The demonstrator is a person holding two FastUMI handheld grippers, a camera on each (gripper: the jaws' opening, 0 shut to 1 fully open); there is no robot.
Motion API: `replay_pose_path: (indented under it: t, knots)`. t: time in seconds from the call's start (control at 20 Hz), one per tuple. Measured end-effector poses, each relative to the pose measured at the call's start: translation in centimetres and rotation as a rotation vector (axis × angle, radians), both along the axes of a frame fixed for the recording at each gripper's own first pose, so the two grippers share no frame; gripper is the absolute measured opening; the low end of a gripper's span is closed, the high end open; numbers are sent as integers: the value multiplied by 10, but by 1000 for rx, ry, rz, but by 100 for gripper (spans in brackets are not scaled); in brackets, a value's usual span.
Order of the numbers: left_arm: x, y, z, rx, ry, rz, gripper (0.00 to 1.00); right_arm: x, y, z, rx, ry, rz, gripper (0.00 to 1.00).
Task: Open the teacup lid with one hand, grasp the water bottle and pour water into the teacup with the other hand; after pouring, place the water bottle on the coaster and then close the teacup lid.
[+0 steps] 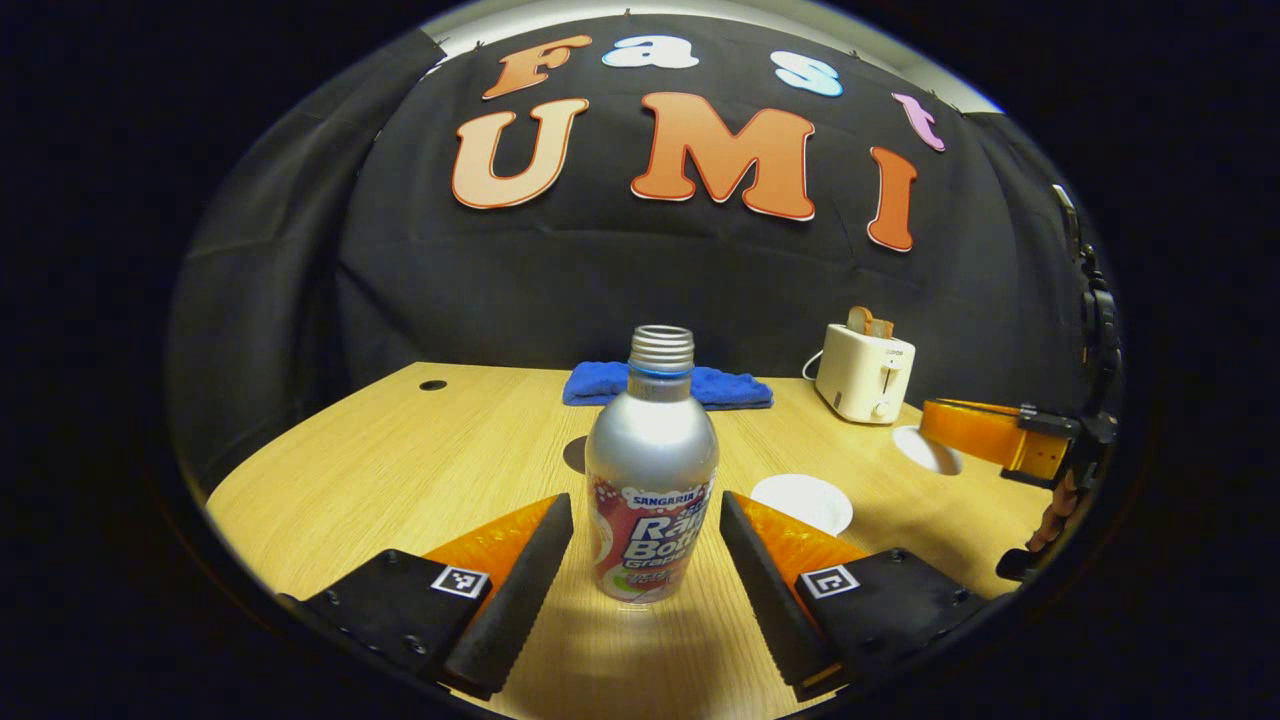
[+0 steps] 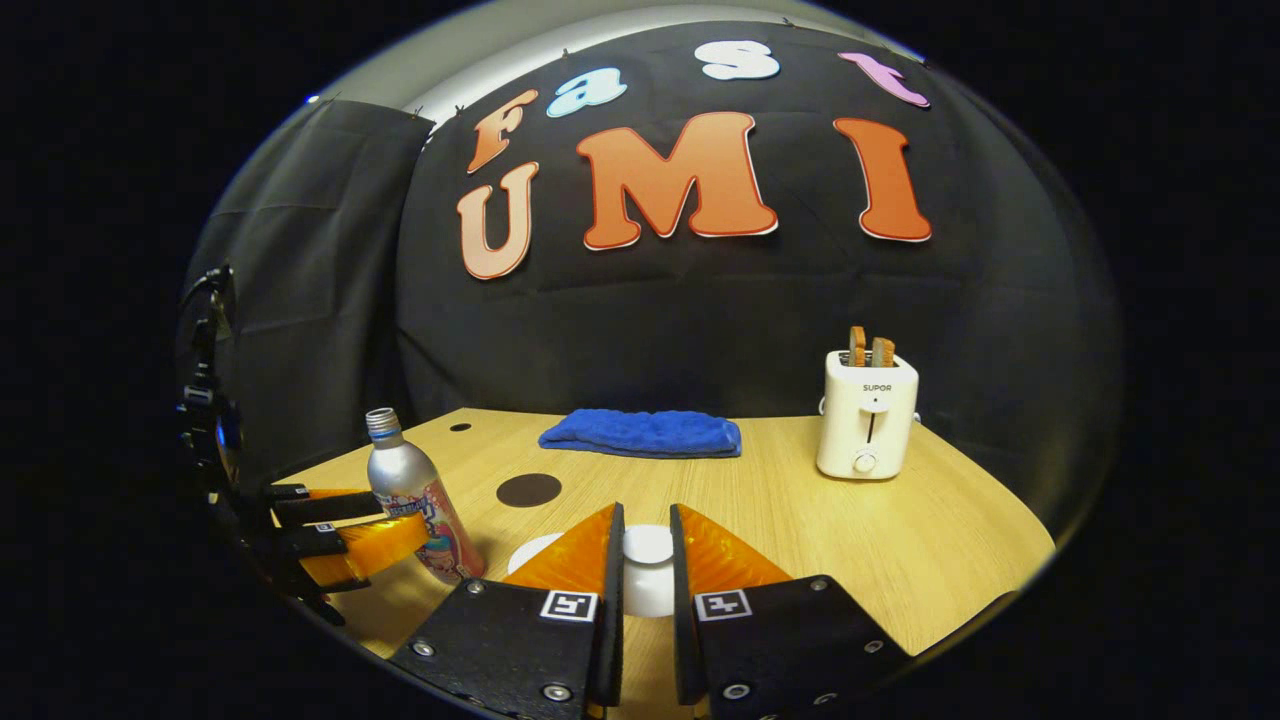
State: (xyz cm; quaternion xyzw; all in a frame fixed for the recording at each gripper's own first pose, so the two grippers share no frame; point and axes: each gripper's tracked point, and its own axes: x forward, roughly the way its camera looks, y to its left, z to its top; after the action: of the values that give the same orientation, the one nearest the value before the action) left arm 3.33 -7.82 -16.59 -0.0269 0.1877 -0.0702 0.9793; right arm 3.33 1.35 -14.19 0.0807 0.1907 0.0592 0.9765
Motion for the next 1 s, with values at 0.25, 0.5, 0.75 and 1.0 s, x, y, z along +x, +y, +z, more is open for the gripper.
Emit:
replay_pose_path:
  t: [0.25,0.5,0.75,1.0]
  knots:
    - [12,-3,-20,33,55,-5,88,-3,-17,-2,0,10,-31,21]
    - [17,-3,-16,66,26,-17,82,-9,-24,-1,4,7,-46,21]
    - [24,6,-3,235,-31,-22,82,-11,-33,-2,7,14,-68,21]
    - [34,18,12,485,-96,-56,82,-17,-44,1,-15,0,-93,21]
